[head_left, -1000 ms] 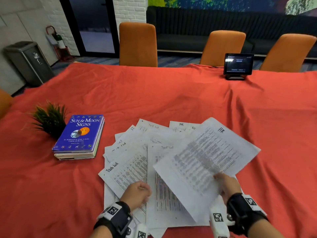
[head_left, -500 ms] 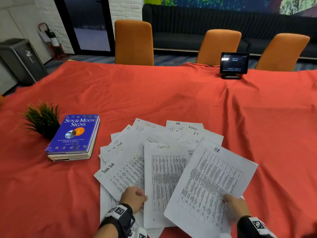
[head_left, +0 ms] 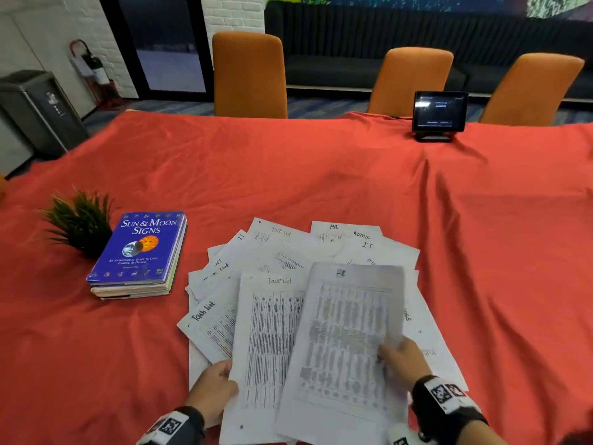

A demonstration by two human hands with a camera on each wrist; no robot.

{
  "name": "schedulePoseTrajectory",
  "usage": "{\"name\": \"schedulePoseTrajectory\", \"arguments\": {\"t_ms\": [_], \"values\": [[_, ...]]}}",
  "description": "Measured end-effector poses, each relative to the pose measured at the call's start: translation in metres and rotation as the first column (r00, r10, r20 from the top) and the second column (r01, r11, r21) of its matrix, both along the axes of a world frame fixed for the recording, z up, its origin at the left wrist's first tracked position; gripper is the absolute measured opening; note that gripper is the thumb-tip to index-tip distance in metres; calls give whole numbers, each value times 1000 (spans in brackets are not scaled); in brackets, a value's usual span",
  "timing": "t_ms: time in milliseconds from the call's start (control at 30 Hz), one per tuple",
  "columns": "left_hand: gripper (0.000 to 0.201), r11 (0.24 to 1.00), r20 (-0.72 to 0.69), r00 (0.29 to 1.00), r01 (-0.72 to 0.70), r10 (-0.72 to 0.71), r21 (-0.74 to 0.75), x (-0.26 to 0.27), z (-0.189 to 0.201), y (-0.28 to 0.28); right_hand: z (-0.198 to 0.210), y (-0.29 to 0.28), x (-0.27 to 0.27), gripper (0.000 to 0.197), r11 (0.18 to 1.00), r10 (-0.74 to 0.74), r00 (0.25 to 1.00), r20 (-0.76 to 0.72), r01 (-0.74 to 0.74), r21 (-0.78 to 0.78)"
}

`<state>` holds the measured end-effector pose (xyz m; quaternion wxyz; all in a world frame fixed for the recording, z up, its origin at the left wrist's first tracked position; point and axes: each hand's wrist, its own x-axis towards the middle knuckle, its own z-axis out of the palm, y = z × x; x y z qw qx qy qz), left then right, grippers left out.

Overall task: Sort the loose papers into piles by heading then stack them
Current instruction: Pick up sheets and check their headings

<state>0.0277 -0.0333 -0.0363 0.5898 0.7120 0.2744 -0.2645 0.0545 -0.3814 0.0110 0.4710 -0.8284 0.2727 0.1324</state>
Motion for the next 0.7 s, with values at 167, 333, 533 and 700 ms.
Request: {"name": "schedulePoseTrajectory", "arguments": {"t_ms": [167,333,533,700], "values": [[31,1000,-45,999,15,-15,-1,-11,-37,8,-20,56,23,22,971,238,967,-95,-233,60],[11,998,-68,997,-50,47,-36,-16,-5,3,-13,91,37,32,918,396,910,-125,-396,29],[19,1000,70,997,-23,23,6,-12,-1,-1,-20,106,43,35,877,477,869,-129,-480,6],[32,998,71,996,-54,52,36,-8,-12,11,-27,80,40,30,982,177,980,-97,-169,81]]}}
